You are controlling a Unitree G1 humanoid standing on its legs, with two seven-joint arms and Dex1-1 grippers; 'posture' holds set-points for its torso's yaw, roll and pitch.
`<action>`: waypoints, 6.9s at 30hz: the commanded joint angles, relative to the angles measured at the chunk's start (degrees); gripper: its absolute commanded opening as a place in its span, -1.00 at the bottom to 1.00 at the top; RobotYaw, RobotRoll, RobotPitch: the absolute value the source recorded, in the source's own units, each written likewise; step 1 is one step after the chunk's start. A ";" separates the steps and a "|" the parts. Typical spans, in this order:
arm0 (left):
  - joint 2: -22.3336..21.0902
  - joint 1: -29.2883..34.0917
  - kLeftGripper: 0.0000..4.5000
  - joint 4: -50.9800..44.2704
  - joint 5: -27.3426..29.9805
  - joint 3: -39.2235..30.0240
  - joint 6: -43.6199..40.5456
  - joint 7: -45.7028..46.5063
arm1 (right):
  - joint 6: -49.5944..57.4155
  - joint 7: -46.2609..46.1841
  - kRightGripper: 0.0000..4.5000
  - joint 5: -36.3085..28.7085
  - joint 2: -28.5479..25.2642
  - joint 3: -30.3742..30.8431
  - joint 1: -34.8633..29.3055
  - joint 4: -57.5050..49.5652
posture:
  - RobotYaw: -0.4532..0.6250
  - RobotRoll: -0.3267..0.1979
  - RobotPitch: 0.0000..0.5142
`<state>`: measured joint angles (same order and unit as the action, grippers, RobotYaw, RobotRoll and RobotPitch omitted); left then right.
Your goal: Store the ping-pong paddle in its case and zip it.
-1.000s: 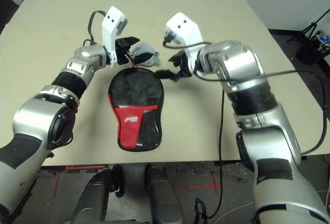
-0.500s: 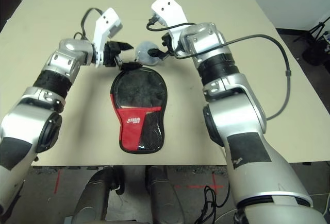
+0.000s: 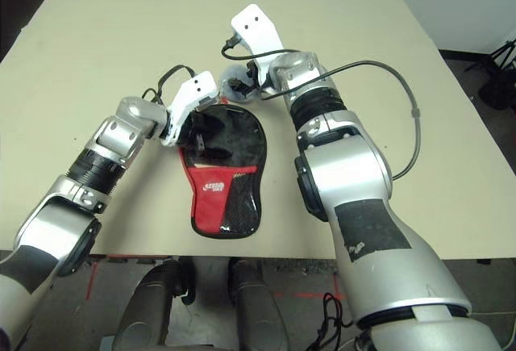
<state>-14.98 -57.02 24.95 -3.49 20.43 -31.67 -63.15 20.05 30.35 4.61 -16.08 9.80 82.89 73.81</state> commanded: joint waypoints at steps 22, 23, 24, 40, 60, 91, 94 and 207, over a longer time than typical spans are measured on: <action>1.71 -0.14 1.00 9.21 -1.54 3.40 -3.22 3.65 | 2.15 -0.37 -0.99 4.48 -2.13 -2.80 -1.69 1.30 | -0.17 0.25 -0.18; 1.80 -0.26 1.00 9.81 -1.61 3.53 -3.15 3.42 | 2.24 0.12 -0.99 4.80 -2.44 -2.57 -1.76 1.08 | -0.18 0.25 -0.18; 1.92 -0.34 1.00 10.27 -1.66 3.61 -3.02 3.30 | 2.43 0.60 -0.99 5.01 -2.70 -2.47 -1.83 0.87 | -0.20 0.25 -0.18; 5.35 -2.94 1.00 17.20 -1.84 2.45 0.78 3.26 | 10.34 11.37 -0.99 9.10 -10.78 2.44 -6.68 -11.11 | -0.36 0.25 -0.16; 6.63 -5.72 1.00 24.18 -2.25 0.24 4.87 4.32 | 43.24 43.94 -0.99 1.65 -43.72 10.66 -37.38 -81.58 | -0.48 0.25 -0.14; 3.27 -11.17 1.00 21.66 -2.76 1.70 20.76 -11.16 | 47.34 34.02 -0.99 -17.16 -53.88 11.26 -48.59 -96.83 | -0.58 0.25 -0.18; 0.85 -9.51 1.00 17.02 -2.82 3.97 20.99 -18.26 | 45.81 33.51 -0.99 -15.70 -52.83 12.78 -46.83 -94.88 | -0.57 0.25 -0.18; -3.02 19.28 1.00 -0.08 5.97 -32.99 27.27 43.13 | -5.91 -22.28 0.98 -16.29 -21.92 -40.45 -47.02 -43.23 | -0.41 0.25 -0.10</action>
<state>-18.05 -39.14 22.75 3.41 -12.70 -7.80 -21.90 17.85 9.69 -12.39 -38.14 -29.08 36.87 28.16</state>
